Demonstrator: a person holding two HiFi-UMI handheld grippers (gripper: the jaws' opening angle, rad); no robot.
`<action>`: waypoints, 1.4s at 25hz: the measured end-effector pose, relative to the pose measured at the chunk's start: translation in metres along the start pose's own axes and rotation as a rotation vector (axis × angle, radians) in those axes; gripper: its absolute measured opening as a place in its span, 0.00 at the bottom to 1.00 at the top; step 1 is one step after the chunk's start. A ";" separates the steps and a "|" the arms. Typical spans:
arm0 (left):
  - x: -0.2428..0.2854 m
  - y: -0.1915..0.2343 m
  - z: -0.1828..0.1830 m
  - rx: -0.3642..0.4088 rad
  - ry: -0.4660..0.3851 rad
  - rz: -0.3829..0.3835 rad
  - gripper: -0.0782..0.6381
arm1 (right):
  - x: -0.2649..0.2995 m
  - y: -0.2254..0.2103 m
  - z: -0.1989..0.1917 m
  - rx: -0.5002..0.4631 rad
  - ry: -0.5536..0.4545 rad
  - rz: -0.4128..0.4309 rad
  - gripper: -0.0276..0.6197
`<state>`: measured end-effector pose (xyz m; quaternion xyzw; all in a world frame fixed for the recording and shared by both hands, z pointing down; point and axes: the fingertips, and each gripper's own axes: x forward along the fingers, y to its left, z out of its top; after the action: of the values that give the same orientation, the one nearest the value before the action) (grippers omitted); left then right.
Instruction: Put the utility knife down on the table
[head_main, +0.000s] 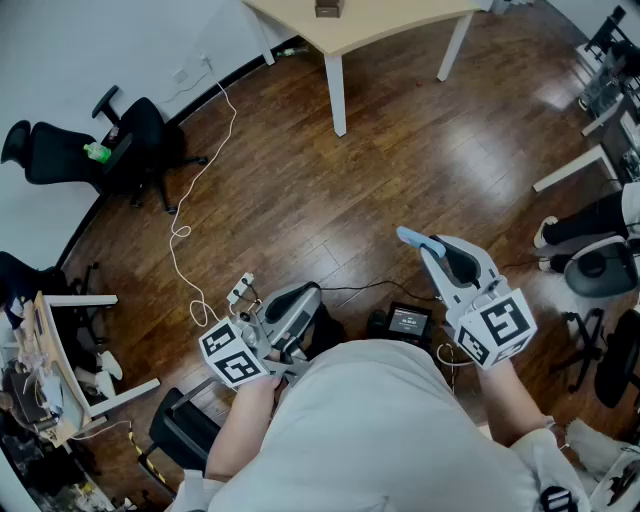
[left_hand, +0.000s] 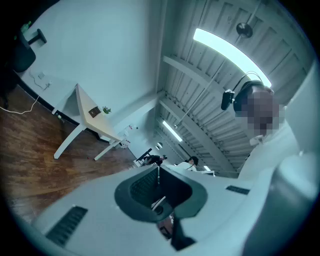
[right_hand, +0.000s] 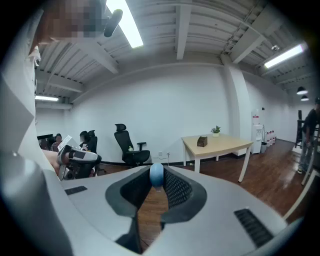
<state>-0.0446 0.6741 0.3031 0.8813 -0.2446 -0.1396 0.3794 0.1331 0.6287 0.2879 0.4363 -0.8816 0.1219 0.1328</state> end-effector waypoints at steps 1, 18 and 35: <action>-0.002 0.004 0.004 0.000 0.001 -0.002 0.11 | 0.005 0.002 0.002 0.001 -0.002 -0.003 0.15; -0.056 0.076 0.069 -0.022 0.055 -0.062 0.11 | 0.087 0.044 0.026 0.001 0.019 -0.101 0.15; 0.042 0.155 0.136 -0.026 0.041 0.002 0.11 | 0.201 -0.068 0.066 0.009 0.000 -0.023 0.15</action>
<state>-0.1182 0.4784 0.3230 0.8788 -0.2357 -0.1245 0.3958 0.0619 0.4190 0.3016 0.4472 -0.8758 0.1243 0.1324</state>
